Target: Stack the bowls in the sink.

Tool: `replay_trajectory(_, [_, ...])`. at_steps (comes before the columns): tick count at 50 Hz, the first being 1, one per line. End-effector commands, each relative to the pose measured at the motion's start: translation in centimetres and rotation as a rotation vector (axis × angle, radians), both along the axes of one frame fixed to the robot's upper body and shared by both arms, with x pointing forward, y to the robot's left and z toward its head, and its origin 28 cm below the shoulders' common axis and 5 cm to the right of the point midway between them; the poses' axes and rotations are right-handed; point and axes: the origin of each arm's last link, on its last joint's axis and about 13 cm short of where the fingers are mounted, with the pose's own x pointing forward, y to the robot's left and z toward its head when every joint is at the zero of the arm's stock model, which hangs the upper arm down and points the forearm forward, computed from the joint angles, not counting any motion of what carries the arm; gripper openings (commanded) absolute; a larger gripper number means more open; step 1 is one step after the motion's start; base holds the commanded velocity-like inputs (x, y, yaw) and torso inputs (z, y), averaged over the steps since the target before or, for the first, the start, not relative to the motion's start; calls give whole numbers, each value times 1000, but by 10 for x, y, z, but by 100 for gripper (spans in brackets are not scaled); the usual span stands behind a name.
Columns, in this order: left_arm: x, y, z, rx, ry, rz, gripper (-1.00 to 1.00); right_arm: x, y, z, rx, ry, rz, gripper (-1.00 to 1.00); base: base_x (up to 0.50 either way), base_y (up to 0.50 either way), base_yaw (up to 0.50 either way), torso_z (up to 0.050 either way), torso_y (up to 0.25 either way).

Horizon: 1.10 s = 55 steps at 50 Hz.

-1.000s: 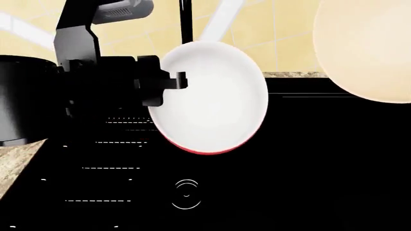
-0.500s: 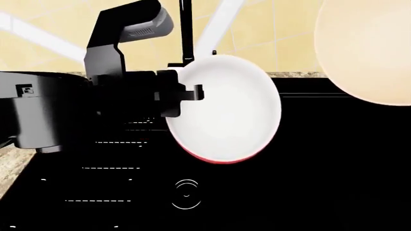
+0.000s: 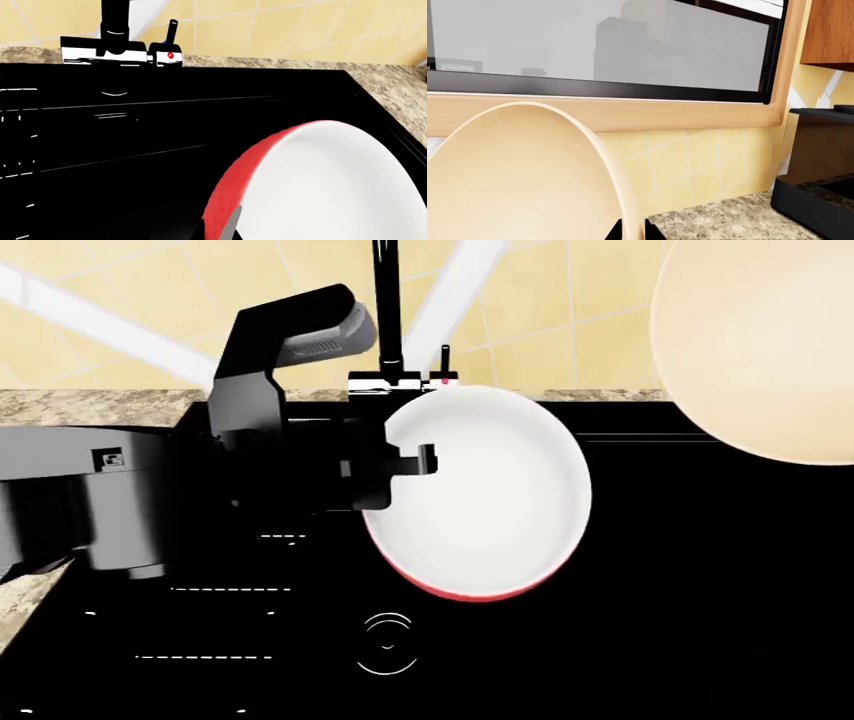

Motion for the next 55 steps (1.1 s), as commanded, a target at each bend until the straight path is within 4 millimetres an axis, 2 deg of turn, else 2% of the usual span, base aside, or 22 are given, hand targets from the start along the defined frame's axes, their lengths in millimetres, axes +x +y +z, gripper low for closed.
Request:
replay_trajectory(1, [1, -3, -1, -28, 2, -11, -100, -1, -1, 3, 2, -29, -4, -100, 0, 0, 0, 0, 0])
replay_trajectory(21, [-4, -3, -11, 26, 38, -72, -100, 2, -1, 0, 6, -26, 0, -100, 0, 0, 0, 1, 1])
replay_trajectory(55, [7, -4, -33, 119, 98, -6, -100, -2, -2, 1, 11, -32, -3, -100, 0, 0, 0, 0, 1])
